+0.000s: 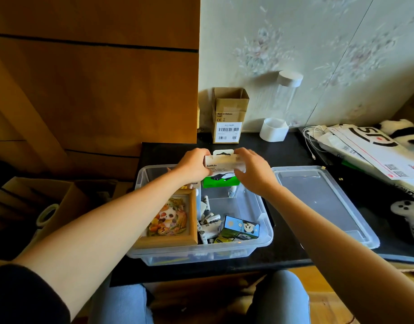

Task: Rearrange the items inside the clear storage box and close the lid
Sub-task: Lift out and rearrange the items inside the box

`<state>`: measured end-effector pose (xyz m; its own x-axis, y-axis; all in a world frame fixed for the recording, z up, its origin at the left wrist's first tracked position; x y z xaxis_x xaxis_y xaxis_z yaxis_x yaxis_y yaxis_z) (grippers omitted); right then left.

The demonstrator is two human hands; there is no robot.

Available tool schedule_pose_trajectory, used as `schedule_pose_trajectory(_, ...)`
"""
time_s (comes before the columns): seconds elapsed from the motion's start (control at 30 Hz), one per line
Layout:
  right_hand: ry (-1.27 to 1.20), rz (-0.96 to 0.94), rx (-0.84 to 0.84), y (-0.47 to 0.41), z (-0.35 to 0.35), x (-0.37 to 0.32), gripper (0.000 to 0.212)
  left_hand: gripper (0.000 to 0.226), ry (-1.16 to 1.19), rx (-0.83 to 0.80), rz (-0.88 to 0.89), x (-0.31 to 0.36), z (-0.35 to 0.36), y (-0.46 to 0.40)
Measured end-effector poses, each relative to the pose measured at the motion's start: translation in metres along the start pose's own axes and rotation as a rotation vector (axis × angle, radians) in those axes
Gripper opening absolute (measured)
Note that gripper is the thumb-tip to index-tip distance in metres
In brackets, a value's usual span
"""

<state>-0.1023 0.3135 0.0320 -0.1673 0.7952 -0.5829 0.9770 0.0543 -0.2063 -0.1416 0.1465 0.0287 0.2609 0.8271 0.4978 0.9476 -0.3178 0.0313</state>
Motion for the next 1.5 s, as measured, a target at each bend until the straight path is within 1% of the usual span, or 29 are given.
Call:
schedule_pose_trajectory(0.1,0.109,-0.015,-0.110,0.001,0.004,0.003,0.041,0.024,-0.023,-0.036,-0.008,-0.003,0.006,-0.003)
schedule_pose_trajectory(0.17,0.134,-0.016,-0.134,0.000,0.007,0.004,0.038,0.024,-0.041,-0.053,-0.012,-0.006,0.011,-0.004)
schedule_pose_trajectory(0.27,0.154,-0.031,-0.145,-0.002,0.013,0.003,0.036,0.031,-0.059,-0.087,0.001,-0.007,0.016,-0.006)
schedule_pose_trajectory(0.37,0.141,-0.038,-0.146,-0.005,0.021,0.000,0.034,0.033,-0.129,-0.041,0.008,-0.005,0.016,-0.006)
schedule_pose_trajectory(0.47,0.135,-0.053,-0.133,-0.011,0.026,-0.005,0.032,0.027,-0.268,0.004,0.029,-0.002,0.012,-0.003)
schedule_pose_trajectory(0.57,0.080,-0.055,-0.114,-0.014,0.028,-0.006,0.028,0.021,-0.355,0.048,0.048,0.000,0.006,-0.001)
schedule_pose_trajectory(0.73,-0.015,-0.038,-0.108,-0.014,0.028,0.001,0.026,0.022,-0.426,0.052,0.092,0.008,0.001,0.001)
schedule_pose_trajectory(0.8,-0.022,-0.027,-0.153,-0.012,0.030,0.004,0.027,0.027,-0.451,0.052,0.102,0.010,0.004,0.002)
schedule_pose_trajectory(0.87,-0.010,-0.033,-0.237,-0.011,0.034,0.006,0.031,0.028,-0.474,0.031,0.104,0.010,0.009,0.003)
schedule_pose_trajectory(0.97,0.026,-0.030,-0.320,-0.012,0.037,0.003,0.044,0.028,-0.499,0.015,0.109,0.010,0.011,0.005)
schedule_pose_trajectory(1.03,0.073,0.006,-0.292,-0.012,0.036,0.003,0.057,0.031,-0.514,0.023,0.116,0.012,0.008,0.004)
schedule_pose_trajectory(1.07,0.094,0.041,-0.233,-0.012,0.035,0.004,0.058,0.032,-0.517,0.025,0.117,0.012,0.006,0.004)
schedule_pose_trajectory(1.13,0.105,0.131,-0.077,-0.010,0.028,0.008,0.046,0.032,-0.508,0.017,0.109,0.012,0.000,0.004)
schedule_pose_trajectory(1.17,0.127,0.171,-0.031,-0.010,0.024,0.010,0.038,0.031,-0.506,0.009,0.104,0.012,-0.002,0.004)
schedule_pose_trajectory(1.2,0.171,0.199,-0.027,-0.009,0.021,0.011,0.032,0.030,-0.511,-0.001,0.101,0.012,-0.003,0.004)
schedule_pose_trajectory(1.27,0.254,0.222,-0.076,-0.008,0.019,0.011,0.025,0.031,-0.540,-0.023,0.100,0.015,-0.003,0.004)
schedule_pose_trajectory(1.3,0.258,0.232,-0.102,-0.008,0.020,0.012,0.026,0.032,-0.555,-0.034,0.100,0.016,-0.002,0.004)
schedule_pose_trajectory(1.4,0.168,0.303,-0.211,-0.005,0.031,0.014,0.034,0.030,-0.597,-0.043,0.101,0.020,-0.003,0.003)
schedule_pose_trajectory(1.5,0.066,0.387,-0.327,-0.006,0.042,0.021,0.036,0.028,-0.670,-0.032,0.104,0.024,-0.005,0.004)
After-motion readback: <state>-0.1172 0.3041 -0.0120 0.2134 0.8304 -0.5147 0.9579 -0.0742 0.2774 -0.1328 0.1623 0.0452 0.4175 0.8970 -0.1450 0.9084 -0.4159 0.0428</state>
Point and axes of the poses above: each hand's wrist, its own y-axis away from the middle knuckle, its own z-axis out of the palm, x = y × z, the point moved 3 cm from there along -y, towards the middle knuckle, and after that the axes turned 10 degrees about -y, right-handed, at the moved point
